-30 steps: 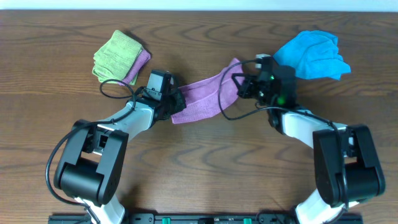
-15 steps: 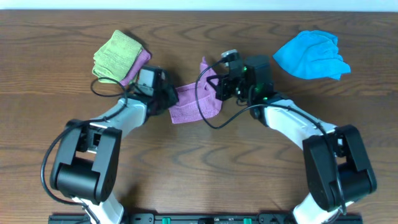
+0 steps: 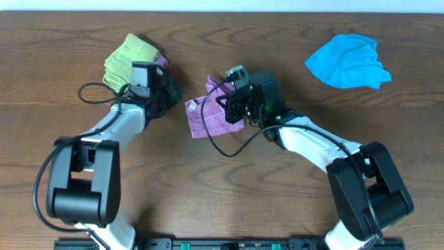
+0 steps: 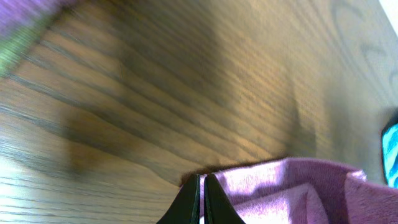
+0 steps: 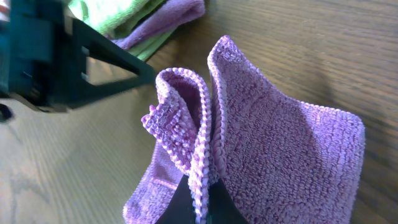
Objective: Fold the cloth
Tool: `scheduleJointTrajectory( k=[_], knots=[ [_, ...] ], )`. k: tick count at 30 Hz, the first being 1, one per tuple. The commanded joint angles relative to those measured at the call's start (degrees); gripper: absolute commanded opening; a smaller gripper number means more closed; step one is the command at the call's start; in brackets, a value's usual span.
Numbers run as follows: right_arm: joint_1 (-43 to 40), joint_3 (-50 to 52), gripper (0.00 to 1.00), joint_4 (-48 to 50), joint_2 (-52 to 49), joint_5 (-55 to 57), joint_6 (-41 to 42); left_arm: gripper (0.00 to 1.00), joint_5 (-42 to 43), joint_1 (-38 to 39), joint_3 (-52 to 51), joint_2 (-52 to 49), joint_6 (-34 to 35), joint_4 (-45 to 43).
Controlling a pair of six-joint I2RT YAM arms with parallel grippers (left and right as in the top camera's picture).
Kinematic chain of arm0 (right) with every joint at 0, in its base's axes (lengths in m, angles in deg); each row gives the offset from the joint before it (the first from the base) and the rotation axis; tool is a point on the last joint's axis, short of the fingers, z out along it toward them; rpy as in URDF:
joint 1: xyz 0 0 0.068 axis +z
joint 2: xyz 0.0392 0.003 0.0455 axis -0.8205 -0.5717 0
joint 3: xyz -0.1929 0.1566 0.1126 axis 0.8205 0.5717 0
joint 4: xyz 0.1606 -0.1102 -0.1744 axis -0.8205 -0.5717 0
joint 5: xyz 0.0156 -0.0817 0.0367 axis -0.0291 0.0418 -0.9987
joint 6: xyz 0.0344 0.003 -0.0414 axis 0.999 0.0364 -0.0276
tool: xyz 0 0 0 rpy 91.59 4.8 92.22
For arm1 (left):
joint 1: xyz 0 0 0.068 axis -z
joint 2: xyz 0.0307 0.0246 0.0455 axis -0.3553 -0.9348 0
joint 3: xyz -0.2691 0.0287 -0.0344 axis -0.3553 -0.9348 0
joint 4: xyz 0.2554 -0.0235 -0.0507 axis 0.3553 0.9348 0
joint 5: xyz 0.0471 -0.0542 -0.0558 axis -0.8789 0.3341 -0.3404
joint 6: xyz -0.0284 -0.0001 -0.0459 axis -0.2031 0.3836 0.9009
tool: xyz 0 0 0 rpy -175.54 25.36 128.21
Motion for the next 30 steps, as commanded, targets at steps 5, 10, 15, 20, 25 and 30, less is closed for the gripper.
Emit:
scheduleJointTrajectory(
  k=[5, 10, 15, 20, 25, 30],
  knots=[
    [0.9, -2.2, 0.01, 0.3, -1.6, 2.9, -1.1, 0.06, -0.2, -3.2, 1.4, 4.3, -2.6, 1.8],
    [1.7, -6.3, 0.01, -1.4, -5.0, 3.0, -1.0, 0.06, -0.2, -3.6, 1.5, 4.9, -2.9, 2.3],
    [2.6, -9.8, 0.01, -5.6, -7.8, 2.5, -2.1, 0.06, -0.3, -3.7, 1.8, 4.9, -2.9, 2.2],
    [3.8, -9.9, 0.01, -6.8, -8.7, 2.5, -2.5, 0.06, -0.9, -3.9, 1.8, 4.9, -2.9, 2.2],
    [5.2, -9.9, 0.04, -7.3, -8.8, 2.6, -3.8, 0.06, -0.8, -5.0, 1.8, 5.0, -2.9, 2.2],
    [6.4, -9.9, 0.17, -7.3, -8.8, 2.6, -3.8, 0.06, -0.8, -5.6, 1.8, 5.9, -2.9, 2.2]
  ],
)
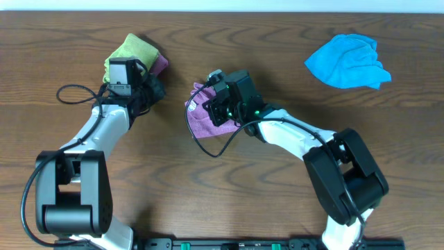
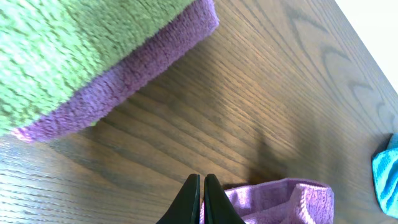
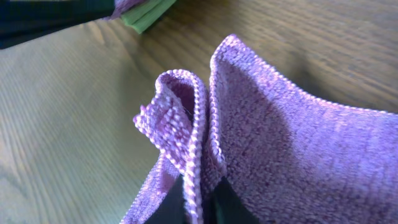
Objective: Fold the cloth
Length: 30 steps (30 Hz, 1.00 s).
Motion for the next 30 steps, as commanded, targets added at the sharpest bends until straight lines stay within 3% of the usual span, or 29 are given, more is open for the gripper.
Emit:
scheduleJointTrajectory(
  k=[1, 5, 6, 26, 30],
  knots=[
    [1.2, -1.2, 0.21, 0.0, -0.7, 0.0, -1.0, 0.06, -0.8, -0.6, 1.7, 2.3, -0.8, 0.0],
    [2.0, -1.2, 0.45, 0.6, -0.7, -0.1, -1.0, 0.06, -0.8, -1.1, 1.7, 3.4, -1.0, 0.0],
    [2.3, -1.2, 0.46, 0.7, -0.7, -0.5, -0.7, 0.06, -0.8, -1.4, 1.7, 3.7, -1.0, 0.0],
    [6.6, -1.4, 0.54, -3.0, -0.7, -4.8, 0.8, 0.06, -0.5, -3.4, 1.7, 4.2, -1.0, 0.0],
    [6.1, -1.7, 0.51, -1.8, 0.2, -5.0, 0.8, 0.06, 0.3, -4.1, 1.9, 4.2, -1.0, 0.0]
  ],
)
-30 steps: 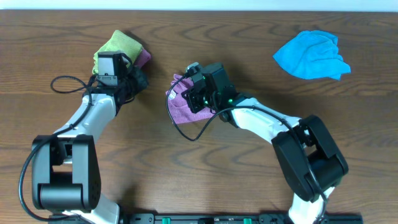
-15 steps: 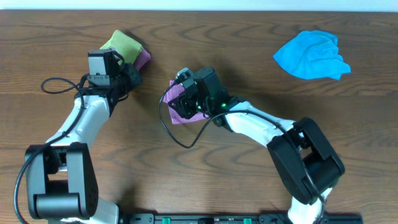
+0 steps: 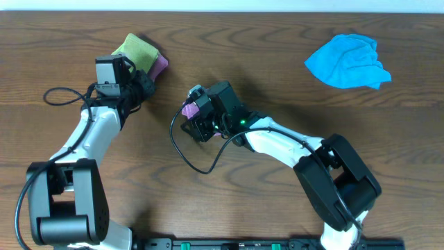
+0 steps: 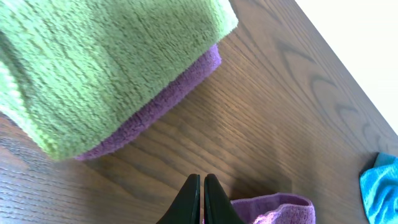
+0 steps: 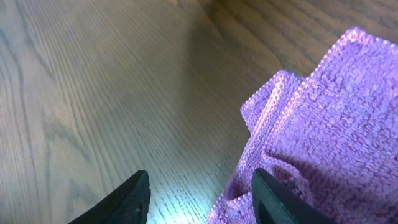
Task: Fold the cloth
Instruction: 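Press the folded purple cloth down with the right gripper and release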
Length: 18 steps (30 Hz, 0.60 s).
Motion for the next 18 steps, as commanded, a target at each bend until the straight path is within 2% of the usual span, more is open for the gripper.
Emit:
scheduleJointTrajectory(
  k=[1, 7, 13, 15, 18],
  knots=[
    [-0.3, -1.7, 0.50, 0.4, 0.6, -0.8, 0.5, 0.06, 0.3, -0.9, 1.9, 1.4, -0.8, 0.0],
    [-1.5, -5.6, 0.52, -0.3, 1.9, 1.0, 0.5, 0.06, 0.9, -1.2, 1.9, 1.4, -0.8, 0.0],
    [-3.2, -6.3, 0.51, -5.2, 1.9, 5.3, 0.5, 0.06, 1.5, -1.2, 2.0, 1.4, -0.8, 0.0],
    [-3.7, -6.3, 0.49, -7.8, 1.7, 5.8, 0.5, 0.06, 1.5, -1.2, 2.0, 1.4, -0.8, 0.0],
    [-4.0, -6.2, 0.40, -9.6, 0.6, 5.6, 0.5, 0.06, 1.5, -1.2, 2.0, 1.4, -0.8, 0.0]
  ],
)
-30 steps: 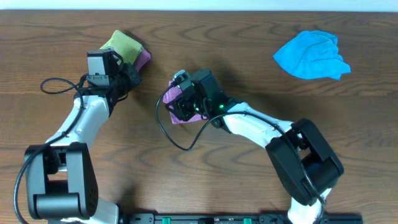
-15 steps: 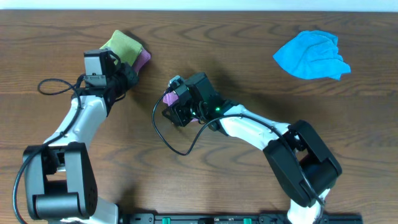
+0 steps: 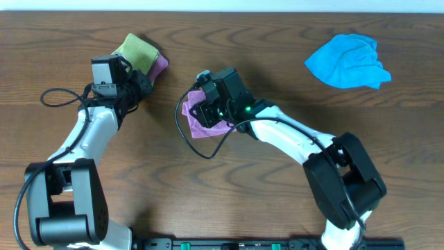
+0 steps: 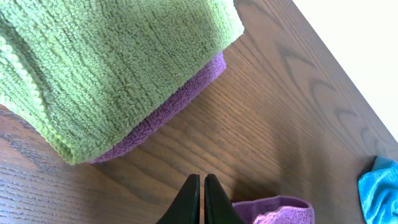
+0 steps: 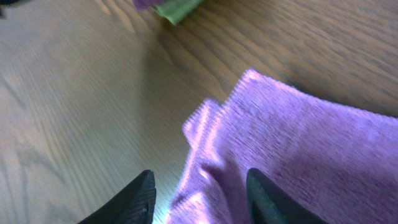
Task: Fold the cloth
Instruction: 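Press the folded purple cloth down with the right gripper and release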
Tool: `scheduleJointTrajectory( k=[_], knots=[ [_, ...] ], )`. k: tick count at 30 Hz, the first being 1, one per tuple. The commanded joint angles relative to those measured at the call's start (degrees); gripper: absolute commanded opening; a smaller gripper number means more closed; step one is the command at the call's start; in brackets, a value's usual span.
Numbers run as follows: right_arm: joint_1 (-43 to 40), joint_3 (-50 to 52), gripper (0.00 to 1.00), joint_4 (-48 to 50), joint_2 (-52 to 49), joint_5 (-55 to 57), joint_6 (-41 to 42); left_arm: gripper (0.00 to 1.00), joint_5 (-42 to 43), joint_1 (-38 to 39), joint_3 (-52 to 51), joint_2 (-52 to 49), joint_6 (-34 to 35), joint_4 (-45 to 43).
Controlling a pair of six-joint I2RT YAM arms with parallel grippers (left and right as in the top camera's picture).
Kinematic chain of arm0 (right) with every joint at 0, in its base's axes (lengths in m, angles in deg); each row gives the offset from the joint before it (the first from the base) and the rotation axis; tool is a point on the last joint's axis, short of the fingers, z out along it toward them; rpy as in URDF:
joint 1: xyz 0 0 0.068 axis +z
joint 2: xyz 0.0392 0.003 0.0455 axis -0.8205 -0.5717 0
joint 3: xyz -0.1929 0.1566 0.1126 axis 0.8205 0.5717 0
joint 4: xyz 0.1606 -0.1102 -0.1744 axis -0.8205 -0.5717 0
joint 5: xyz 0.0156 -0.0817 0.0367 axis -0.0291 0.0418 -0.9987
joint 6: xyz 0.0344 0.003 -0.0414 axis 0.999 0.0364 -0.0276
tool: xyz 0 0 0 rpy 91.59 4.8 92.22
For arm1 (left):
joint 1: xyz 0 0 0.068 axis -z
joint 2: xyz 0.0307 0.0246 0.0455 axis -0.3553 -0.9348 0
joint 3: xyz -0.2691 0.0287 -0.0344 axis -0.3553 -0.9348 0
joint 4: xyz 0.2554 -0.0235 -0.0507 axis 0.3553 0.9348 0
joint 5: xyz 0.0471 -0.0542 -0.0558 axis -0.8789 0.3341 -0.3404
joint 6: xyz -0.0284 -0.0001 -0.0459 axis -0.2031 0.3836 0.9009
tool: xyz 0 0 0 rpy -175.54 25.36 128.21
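Note:
The purple cloth (image 3: 201, 118) lies folded on the wooden table (image 3: 277, 194) at the centre. My right gripper (image 5: 202, 193) hangs open right over it; the cloth (image 5: 298, 155) fills the space under its spread fingers (image 5: 134, 199), loose from them. My left gripper (image 4: 201, 199) is shut and empty near the stack at the far left; the cloth's edge (image 4: 273, 210) shows to its right.
A folded green cloth (image 3: 132, 50) sits on a folded purple one (image 3: 159, 64) at the far left, seen close in the left wrist view (image 4: 112, 56). A crumpled blue cloth (image 3: 347, 61) lies at the far right.
My right gripper, open in both moments, has shifted a little to the right over the purple cloth, which now shows flatter beneath it. The left arm has barely moved.
My right gripper was shut on a pinched fold of the purple cloth, held up near the centre, and stayed so a second later further left. Then it stood open with the cloth down on the table. Meanwhile my shut left gripper moved from the cloth's side to the stack.

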Motion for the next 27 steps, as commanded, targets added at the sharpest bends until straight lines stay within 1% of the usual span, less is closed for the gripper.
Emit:
scheduleJointTrajectory(
  k=[1, 4, 11, 20, 27],
  knots=[
    [-0.5, -0.4, 0.37, -1.0, -0.4, 0.7, 0.4, 0.06, 0.7, -0.3, 2.0, 1.4, -0.8, 0.0],
    [-0.4, -0.4, 0.29, -0.9, -1.9, -1.1, 0.5, 0.06, 0.7, -0.3, 2.0, 1.4, -0.8, 0.0],
    [0.0, -0.4, 0.22, -1.2, -5.1, -4.4, 1.6, 0.06, 0.7, -0.3, 2.0, 1.4, -0.8, -0.1],
    [1.8, -0.4, 0.22, -1.2, -5.4, -9.7, 1.5, 0.06, 0.7, -0.3, 2.0, 1.4, -0.8, -0.9],
    [4.8, -0.4, 0.24, -2.8, -5.4, -9.8, 1.5, 0.06, 0.6, -0.3, 2.0, 1.4, -0.8, -1.1]
  ],
)
